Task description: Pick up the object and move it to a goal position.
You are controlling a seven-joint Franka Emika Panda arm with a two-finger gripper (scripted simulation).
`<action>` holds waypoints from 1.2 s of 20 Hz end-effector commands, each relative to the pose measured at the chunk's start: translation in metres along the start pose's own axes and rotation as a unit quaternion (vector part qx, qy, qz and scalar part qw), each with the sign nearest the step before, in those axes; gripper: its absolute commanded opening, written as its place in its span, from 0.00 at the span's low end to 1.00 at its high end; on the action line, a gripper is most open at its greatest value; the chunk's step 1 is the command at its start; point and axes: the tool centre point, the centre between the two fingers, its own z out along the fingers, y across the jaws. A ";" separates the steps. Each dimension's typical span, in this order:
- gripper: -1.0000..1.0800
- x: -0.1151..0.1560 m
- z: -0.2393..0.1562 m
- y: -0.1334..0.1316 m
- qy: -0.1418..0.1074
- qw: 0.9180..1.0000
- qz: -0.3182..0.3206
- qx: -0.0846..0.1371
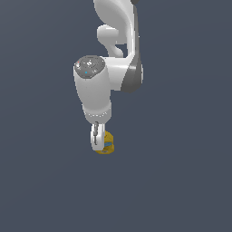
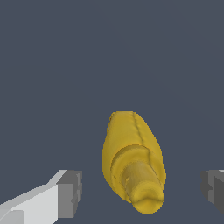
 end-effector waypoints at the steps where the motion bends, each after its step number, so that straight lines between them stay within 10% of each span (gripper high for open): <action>1: 0.96 0.000 0.010 0.000 0.000 1.000 0.000 0.000; 7: 0.96 0.000 0.015 -0.001 0.000 1.000 0.001 0.000; 8: 0.00 0.000 0.015 -0.001 0.000 1.000 0.001 0.000; 24: 0.00 -0.008 0.005 -0.005 0.000 1.000 0.001 0.000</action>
